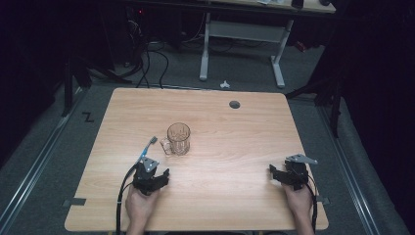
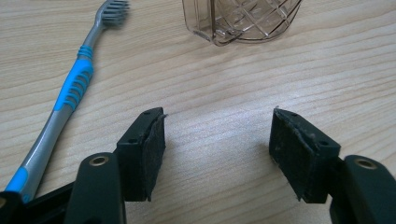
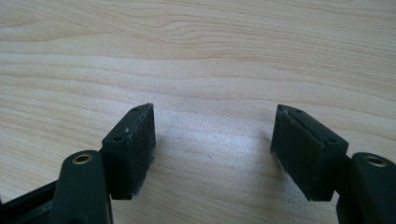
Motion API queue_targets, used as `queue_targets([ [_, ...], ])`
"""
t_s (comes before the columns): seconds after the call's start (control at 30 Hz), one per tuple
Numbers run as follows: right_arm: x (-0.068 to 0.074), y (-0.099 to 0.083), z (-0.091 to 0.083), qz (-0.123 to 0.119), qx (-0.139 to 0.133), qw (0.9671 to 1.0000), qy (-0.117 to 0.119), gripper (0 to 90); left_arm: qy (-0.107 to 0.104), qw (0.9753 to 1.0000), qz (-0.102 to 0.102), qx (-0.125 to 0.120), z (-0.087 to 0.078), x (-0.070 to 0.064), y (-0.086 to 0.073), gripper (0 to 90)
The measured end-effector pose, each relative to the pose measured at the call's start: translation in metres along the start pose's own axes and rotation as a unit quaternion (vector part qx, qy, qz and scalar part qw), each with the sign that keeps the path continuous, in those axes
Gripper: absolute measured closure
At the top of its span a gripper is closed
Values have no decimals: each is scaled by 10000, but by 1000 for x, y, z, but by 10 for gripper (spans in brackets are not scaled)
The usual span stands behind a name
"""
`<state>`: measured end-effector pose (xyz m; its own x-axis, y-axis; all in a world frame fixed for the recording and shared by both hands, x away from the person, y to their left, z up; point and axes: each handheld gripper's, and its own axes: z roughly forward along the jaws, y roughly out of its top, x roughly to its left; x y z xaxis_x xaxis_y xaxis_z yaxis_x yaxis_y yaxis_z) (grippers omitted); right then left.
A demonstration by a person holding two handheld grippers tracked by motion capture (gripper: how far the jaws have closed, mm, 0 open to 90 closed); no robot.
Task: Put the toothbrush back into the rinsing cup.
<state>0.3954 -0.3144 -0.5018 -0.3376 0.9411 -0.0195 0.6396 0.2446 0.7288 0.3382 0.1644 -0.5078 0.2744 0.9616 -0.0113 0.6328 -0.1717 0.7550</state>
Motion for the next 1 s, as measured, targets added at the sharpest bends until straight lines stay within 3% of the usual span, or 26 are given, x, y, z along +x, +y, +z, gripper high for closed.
queue_targets([
  [0.37, 0, 0, 0, 2, 0, 10000, -2, 307, -35, 10000, -13, -3, 0, 0, 0, 353],
  [0.47, 0, 0, 0, 3, 0, 10000, -3, 307, -200, 9997, -139, -29, -1, 3, 0, 337],
  [0.63, 0, 0, 0, 6, 0, 10000, -6, 307, -184, 9997, -139, -26, -2, 3, -1, 361],
  [0.77, 0, 0, 0, 6, -1, 10000, -9, 307, -198, 9995, -207, 97, -6, 8, 0, 391],
  [0.87, 0, 0, 0, 3, 1, 10000, -7, 307, -514, 9981, -330, 122, -18, 17, 4, 432],
  [1.0, 0, 0, 0, -1, 0, 10000, -9, 307, -459, 9983, -240, 254, -32, 26, 11, 431],
])
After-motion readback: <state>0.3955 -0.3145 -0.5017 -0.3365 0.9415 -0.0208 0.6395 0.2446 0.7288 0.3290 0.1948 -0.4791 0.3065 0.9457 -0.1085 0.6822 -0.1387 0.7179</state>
